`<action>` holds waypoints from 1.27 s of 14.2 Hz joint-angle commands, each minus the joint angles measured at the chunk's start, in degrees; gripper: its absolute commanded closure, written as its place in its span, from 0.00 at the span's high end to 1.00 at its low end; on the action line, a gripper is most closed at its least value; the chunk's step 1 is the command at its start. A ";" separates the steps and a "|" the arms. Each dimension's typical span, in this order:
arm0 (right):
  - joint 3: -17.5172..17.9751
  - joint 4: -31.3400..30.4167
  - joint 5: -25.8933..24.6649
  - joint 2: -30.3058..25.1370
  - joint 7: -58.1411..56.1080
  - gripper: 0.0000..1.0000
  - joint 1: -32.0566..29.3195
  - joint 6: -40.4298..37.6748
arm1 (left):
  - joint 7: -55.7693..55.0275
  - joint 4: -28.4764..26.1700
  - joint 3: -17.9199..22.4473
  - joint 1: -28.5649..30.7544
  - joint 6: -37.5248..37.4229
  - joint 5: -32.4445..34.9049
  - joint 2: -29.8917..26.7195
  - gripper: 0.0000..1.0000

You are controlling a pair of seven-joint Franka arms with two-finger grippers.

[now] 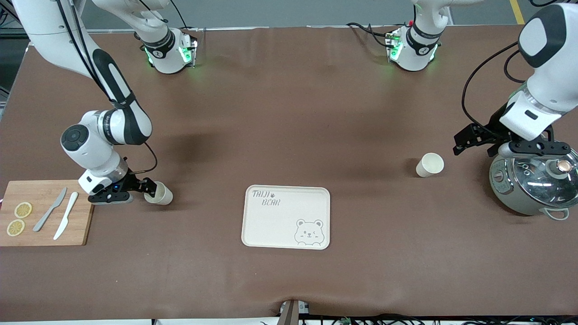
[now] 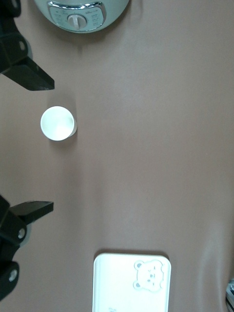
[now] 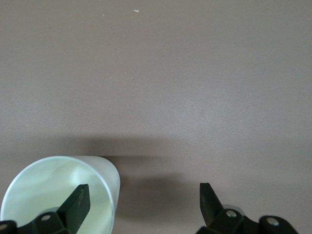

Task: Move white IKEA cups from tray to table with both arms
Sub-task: 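Open the right gripper and raise it away from the cup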

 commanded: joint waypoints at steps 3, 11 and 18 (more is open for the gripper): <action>1.31 2.25 0.01 -5.14 0.26 1.00 -0.97 -11.95 | -4.15 8.06 0.48 -1.94 -7.39 1.78 0.33 1.00; 1.49 18.12 2.73 -15.08 2.45 1.00 -0.35 -51.29 | -3.72 16.07 1.36 -2.47 -12.49 1.87 1.30 1.00; 0.97 33.18 1.68 -21.24 8.35 1.00 2.11 -72.26 | -0.56 21.96 3.82 -6.78 -20.22 9.69 4.11 1.00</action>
